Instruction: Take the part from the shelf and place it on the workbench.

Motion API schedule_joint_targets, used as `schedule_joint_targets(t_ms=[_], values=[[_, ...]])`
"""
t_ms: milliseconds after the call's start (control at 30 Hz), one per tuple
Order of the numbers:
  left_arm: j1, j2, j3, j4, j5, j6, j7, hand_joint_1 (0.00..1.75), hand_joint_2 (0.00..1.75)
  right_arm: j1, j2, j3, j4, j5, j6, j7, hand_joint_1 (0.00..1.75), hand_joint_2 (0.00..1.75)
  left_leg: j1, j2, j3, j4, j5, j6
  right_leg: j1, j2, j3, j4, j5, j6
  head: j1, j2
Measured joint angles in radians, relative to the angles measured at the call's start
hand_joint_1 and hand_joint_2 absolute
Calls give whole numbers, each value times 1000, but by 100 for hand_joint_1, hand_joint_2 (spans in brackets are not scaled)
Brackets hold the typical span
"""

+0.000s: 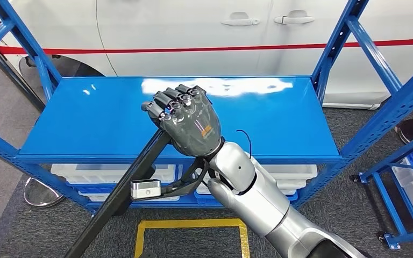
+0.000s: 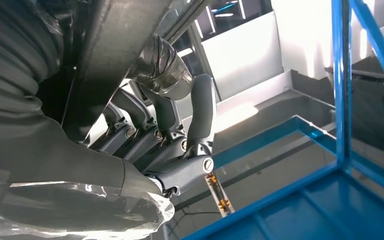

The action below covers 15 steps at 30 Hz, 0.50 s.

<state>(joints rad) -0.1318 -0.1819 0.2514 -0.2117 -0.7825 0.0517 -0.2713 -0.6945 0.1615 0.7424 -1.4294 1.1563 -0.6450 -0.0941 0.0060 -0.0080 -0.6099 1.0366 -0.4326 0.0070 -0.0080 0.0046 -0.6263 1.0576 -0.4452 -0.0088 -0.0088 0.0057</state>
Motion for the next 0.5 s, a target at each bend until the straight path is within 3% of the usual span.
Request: schedule_joint_targets(t_ms=[33, 100, 167, 233, 267, 300, 367, 400, 500], values=[[-1, -1, 0, 0, -2, -2, 0, 0, 175, 0, 0, 0, 0, -1, 0, 0, 175, 175, 1, 0, -3, 4, -6, -5, -1, -1, -1, -4, 5, -7, 0, 0], [-3, -2, 0, 0, -3, -3, 1, 0, 175, -2, 1, 0, 0, -2, 0, 0, 175, 175, 4, 2, -23, 57, -53, -15, -4, -4, -5, -13, 15, -21, 0, 0], [-5, -2, 0, 0, -5, -3, 1, 0, 175, -3, 2, 0, 0, -2, 0, 0, 175, 175, 6, 2, -66, 174, -128, -22, -3, -6, -15, -13, 24, -28, 0, 0], [-6, -2, 0, 0, -10, -5, 2, 0, 175, -3, 2, 0, 2, -1, -1, 2, 175, 175, 7, 2, -90, 258, -164, -25, 0, -7, -28, -11, 32, -28, 0, 0], [-7, -2, 0, 0, -12, -6, 4, 0, 175, -3, 2, 0, 3, 2, -1, 6, 175, 175, 6, 2, -78, 251, -156, -24, 0, -7, -34, -10, 37, -28, 0, 0], [-8, -2, 0, 0, -14, -6, 6, 0, 175, -4, 2, 0, 4, 7, -1, 11, 175, 175, 6, 2, -46, 206, -134, -22, 1, -7, -40, -9, 42, -27, 0, 0], [-15, -2, 0, 0, -19, -8, 11, 0, 175, -10, 2, -1, 7, 19, -1, 23, 175, 175, 3, 3, 39, 68, -90, -12, 3, -7, -49, -7, 52, -21, 0, 0], [-19, -2, 0, 0, -22, -8, 13, 0, 175, -16, 1, -2, 10, 23, 0, 27, 175, 175, 0, 2, 66, 18, -77, -6, 3, -7, -51, -7, 58, -16, 0, 0], [-25, -2, 0, 0, -27, -9, 16, 0, 175, -28, 0, -7, 19, 28, 0, 32, 175, 175, -6, 2, 73, -15, -60, 10, 3, -7, -53, -15, 75, 4, 0, 0]])
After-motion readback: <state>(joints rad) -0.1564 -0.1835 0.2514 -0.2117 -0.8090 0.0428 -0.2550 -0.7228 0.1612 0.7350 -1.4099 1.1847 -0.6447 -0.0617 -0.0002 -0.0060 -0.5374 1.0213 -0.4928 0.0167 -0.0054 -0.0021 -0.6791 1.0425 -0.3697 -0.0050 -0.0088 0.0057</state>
